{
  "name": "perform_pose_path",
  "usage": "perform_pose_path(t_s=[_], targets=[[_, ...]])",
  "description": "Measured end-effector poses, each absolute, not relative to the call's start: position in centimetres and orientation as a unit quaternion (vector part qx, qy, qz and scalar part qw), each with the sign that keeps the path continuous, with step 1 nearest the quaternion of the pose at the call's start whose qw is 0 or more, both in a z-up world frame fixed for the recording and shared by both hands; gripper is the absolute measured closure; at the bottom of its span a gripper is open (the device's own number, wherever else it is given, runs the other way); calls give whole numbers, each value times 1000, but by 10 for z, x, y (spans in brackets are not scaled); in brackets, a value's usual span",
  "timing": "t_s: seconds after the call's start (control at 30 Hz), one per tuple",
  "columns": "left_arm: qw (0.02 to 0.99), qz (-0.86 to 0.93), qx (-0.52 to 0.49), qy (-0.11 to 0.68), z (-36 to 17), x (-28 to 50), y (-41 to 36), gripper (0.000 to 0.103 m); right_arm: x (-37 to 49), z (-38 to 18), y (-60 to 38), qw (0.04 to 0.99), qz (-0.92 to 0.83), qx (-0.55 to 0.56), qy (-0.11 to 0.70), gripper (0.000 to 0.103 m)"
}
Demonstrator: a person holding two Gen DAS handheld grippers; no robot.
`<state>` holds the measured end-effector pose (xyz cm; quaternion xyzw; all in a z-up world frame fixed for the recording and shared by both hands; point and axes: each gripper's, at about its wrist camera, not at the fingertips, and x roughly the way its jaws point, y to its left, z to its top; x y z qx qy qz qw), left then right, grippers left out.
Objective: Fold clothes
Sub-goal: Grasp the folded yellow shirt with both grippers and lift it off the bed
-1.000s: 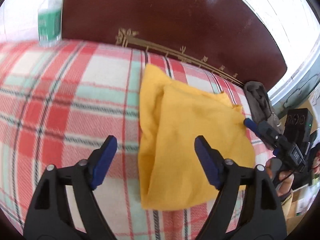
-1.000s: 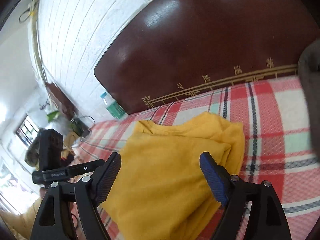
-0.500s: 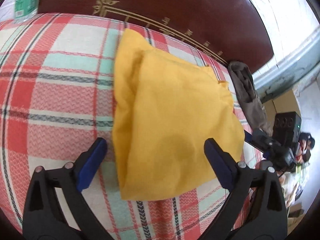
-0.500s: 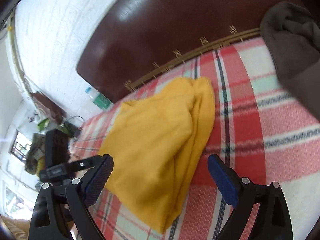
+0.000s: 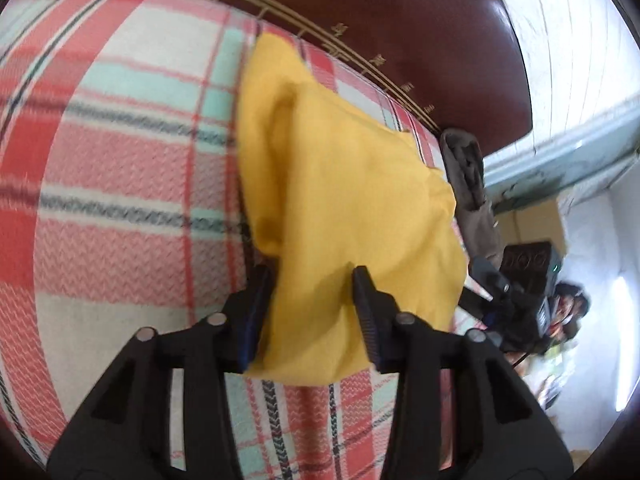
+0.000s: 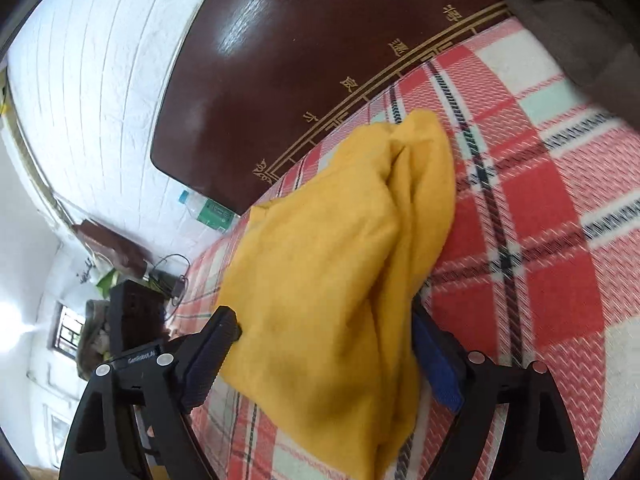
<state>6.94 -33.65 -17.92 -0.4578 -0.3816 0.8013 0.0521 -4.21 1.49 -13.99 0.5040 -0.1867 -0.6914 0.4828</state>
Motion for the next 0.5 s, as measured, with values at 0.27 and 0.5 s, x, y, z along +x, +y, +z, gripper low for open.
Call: perform_pose_path(t_s=[0.27,0.5], targets=[[46,804,-475,-354,-176,46,-316,66,-31,-133,-16,480,-726,479,-119,2],[28,788,-480,-385,-173,48,-324,76,-50,-151,-7,460,-693,523,-185,77]])
